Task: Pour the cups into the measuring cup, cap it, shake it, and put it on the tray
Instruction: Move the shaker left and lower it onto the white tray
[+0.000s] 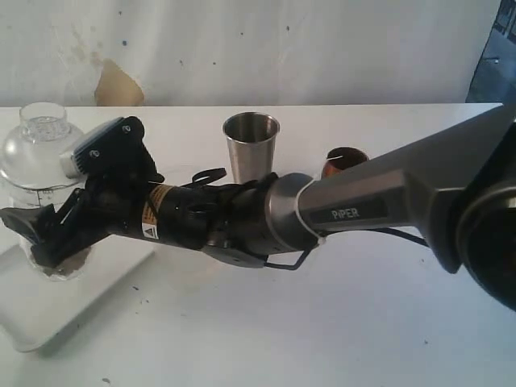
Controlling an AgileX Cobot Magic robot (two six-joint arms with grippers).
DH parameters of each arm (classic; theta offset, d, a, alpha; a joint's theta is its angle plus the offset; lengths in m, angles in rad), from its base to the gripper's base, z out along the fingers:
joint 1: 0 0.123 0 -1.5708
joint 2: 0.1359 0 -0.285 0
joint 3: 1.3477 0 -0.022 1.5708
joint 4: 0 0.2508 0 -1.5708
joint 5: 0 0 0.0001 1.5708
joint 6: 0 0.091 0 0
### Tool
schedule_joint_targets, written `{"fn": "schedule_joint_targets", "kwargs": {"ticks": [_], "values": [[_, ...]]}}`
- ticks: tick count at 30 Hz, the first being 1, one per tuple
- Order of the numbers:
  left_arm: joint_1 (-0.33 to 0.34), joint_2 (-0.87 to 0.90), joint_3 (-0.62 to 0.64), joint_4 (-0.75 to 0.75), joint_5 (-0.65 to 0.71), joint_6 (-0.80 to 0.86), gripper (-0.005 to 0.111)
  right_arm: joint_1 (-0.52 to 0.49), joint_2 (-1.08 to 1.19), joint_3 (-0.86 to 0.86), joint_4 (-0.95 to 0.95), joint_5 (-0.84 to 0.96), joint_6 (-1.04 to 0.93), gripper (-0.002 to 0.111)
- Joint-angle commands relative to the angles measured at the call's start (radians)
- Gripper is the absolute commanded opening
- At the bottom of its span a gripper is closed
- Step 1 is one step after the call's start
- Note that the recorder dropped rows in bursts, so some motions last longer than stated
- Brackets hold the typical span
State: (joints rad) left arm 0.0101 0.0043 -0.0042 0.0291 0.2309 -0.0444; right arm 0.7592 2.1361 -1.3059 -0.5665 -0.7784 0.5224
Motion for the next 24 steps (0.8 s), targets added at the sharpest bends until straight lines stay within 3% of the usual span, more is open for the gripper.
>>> {"fn": "schedule_joint_targets", "kwargs": {"ticks": [1, 24], "values": [[0.001, -0.004, 0.004, -0.010, 0.002, 0.000, 0.000, 0.013, 0.002, -0.012, -0.010, -0.031, 0.005, 0.000], [0.001, -0.004, 0.004, -0.010, 0.002, 0.000, 0.000, 0.027, 0.055, -0.012, -0.013, -0.049, 0.005, 0.000]]}}
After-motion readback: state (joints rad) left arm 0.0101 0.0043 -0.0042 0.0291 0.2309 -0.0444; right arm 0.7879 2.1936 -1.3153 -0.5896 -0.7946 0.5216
